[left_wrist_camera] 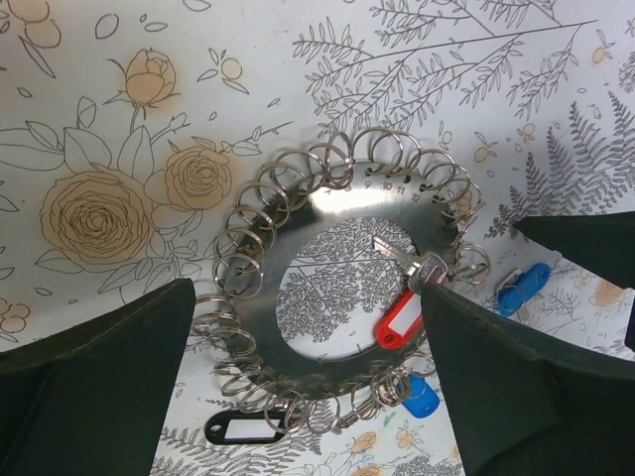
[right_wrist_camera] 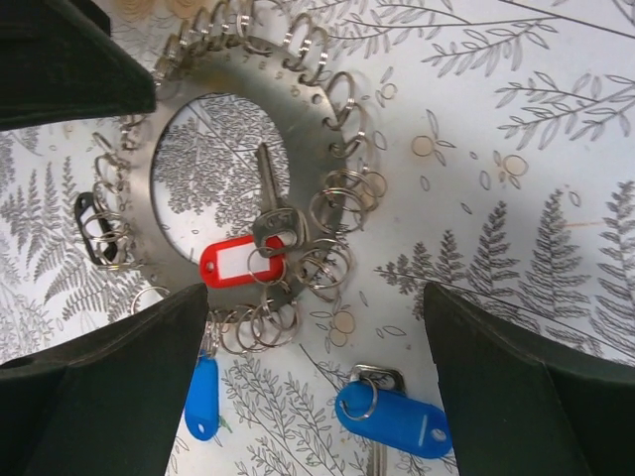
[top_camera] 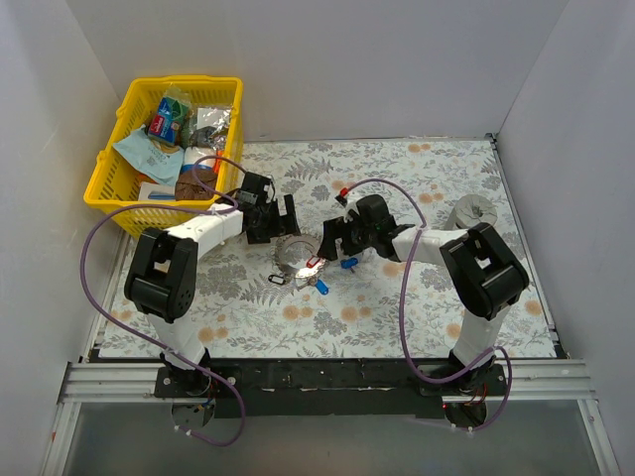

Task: Put the keys on the keyring

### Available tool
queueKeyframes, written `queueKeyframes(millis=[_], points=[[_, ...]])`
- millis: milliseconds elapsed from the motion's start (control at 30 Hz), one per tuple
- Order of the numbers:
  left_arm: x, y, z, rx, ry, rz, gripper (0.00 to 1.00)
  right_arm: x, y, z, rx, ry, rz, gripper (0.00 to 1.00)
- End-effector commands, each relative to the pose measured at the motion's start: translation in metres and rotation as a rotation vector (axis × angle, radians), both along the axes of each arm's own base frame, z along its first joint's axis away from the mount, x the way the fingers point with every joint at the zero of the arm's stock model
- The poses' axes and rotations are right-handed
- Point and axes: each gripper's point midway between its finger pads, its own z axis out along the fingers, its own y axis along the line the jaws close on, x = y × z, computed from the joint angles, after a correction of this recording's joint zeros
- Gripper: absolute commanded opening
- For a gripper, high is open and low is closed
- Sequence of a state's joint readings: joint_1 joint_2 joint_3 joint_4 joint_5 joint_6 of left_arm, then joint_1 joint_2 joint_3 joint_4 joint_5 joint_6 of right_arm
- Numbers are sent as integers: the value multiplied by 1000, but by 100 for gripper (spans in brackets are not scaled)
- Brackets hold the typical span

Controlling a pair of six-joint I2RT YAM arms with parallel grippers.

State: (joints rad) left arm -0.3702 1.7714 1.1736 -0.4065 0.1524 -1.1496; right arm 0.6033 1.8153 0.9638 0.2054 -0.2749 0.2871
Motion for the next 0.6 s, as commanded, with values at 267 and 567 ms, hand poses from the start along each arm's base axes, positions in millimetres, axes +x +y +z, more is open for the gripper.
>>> queueKeyframes(millis=[267, 567], points=[[-4, 5, 9, -15, -23, -1, 98, -55, 3, 20, 143, 47, 122, 95], [-6, -1, 4, -39, -6, -23, 98, -66, 4, 54, 207, -6, 148, 96]])
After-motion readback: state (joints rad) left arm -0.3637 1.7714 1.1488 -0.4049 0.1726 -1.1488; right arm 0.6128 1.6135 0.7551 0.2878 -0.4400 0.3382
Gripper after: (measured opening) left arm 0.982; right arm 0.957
